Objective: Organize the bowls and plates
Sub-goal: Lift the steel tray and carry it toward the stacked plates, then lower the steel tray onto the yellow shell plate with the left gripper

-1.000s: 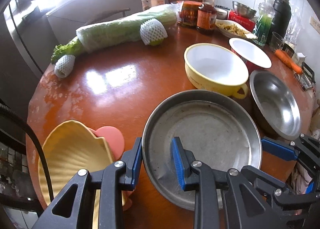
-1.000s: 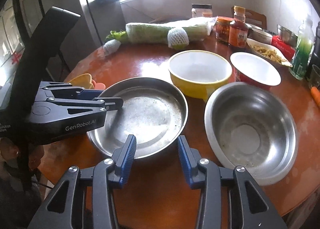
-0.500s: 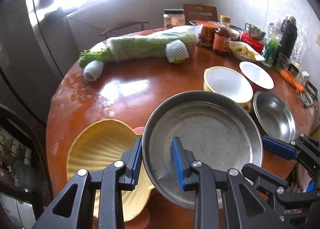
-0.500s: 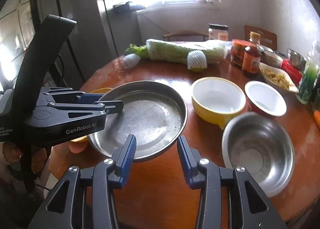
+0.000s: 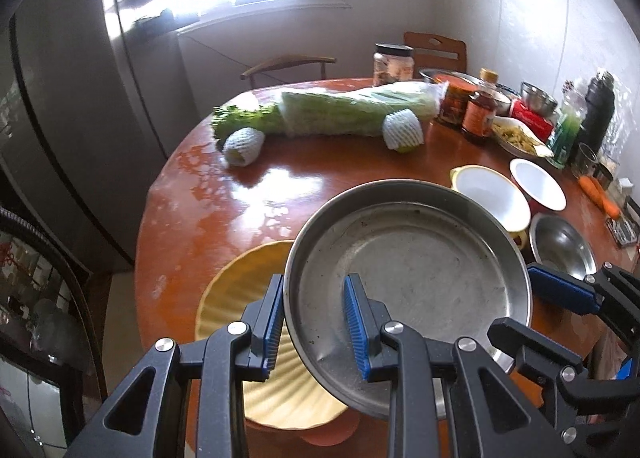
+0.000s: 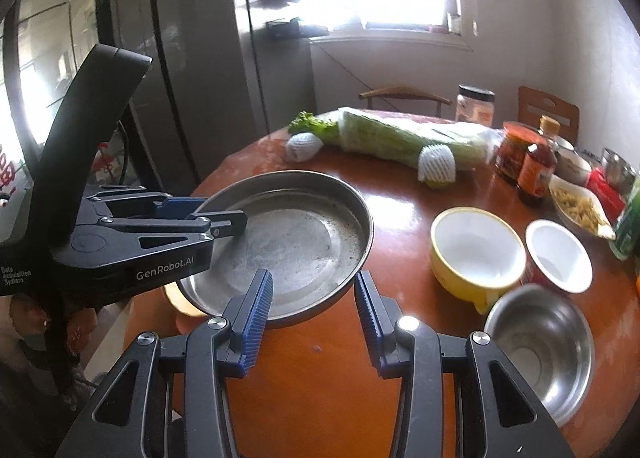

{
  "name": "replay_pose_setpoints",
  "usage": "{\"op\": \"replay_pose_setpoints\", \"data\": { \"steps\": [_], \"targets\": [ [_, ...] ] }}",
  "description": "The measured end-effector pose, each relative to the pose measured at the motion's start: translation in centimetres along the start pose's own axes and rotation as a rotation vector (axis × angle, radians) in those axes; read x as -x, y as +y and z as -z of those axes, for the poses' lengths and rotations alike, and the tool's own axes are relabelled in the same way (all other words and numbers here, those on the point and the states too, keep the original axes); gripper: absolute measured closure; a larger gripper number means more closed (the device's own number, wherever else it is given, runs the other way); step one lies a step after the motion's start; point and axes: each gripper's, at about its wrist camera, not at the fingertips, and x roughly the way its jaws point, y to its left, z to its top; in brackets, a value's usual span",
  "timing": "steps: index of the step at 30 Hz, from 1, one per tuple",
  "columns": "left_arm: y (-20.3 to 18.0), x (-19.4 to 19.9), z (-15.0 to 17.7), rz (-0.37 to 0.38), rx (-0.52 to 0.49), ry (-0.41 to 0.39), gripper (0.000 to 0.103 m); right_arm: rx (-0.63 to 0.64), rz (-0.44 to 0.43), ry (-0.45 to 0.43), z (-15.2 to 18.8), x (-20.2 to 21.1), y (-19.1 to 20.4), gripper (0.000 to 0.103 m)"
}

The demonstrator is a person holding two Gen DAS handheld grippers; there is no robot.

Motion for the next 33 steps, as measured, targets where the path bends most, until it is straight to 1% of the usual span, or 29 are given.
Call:
{"op": "replay_pose_setpoints", "data": {
  "steps": [7, 16, 24, 28, 33],
  "targets": [
    [2.6, 1.0, -0.4, -0.035, 0.039, -0.027, 0.073, 0.053, -0.03, -0.019, -1.7, -0.8, 1.7, 0.059],
    [5.4, 1.5, -0.2, -0.072, 0.09, -0.036, 0.073, 0.111, -0.064, -0.029, -3.7, -2.4, 3.5, 0.059],
    [8.0, 0.6, 1.3, -0.094, 0.135, -0.004, 0.073, 0.161, -0.102, -0.003, -3.8, -4.6, 5.7, 0.059],
    [8.7, -0.5, 1.9, -0.087, 0.148, 0.019, 0.073, 0.178, -0.112, 0.019, -3.5, -5.6, 6.4, 0.059],
    [9.2, -2.1, 2.4, -0.074, 0.155, 0.051, 0.073, 0.202, -0.099, 0.054, -3.1, -7.1, 6.8, 0.059]
  ]
}}
